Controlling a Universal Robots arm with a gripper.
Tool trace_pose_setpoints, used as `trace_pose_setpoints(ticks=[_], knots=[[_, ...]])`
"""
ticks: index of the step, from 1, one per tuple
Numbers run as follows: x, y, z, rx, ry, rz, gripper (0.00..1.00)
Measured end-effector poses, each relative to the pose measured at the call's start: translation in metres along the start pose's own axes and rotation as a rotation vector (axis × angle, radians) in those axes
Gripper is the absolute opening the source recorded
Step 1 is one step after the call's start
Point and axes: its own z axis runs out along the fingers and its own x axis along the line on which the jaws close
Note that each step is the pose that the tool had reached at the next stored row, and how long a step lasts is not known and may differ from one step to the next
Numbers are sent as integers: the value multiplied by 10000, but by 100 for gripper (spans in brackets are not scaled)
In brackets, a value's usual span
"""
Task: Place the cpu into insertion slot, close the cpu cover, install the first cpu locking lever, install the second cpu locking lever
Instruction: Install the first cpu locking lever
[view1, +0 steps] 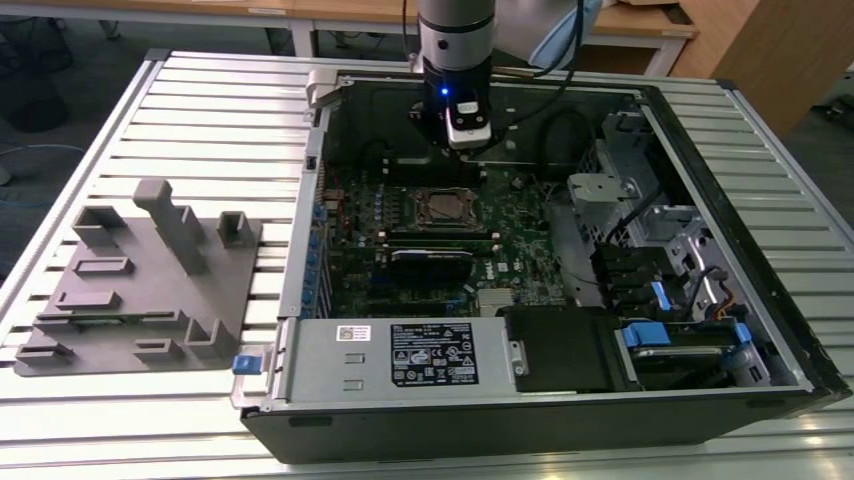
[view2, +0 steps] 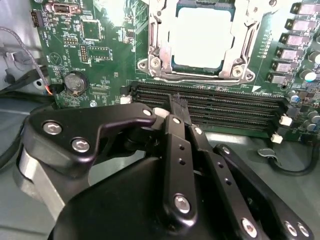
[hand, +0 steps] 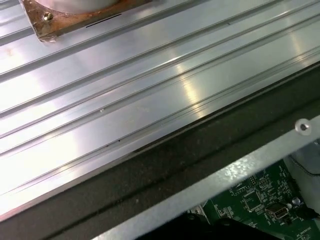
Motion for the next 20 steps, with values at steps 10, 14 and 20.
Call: trace_pose_setpoints(ticks=[10,14,20], knots=[[-4,-13,13,981,73,-446,10],[-4,-17,27,936,104,-861,10],[-4,-43,27,877,146,-1440,10]])
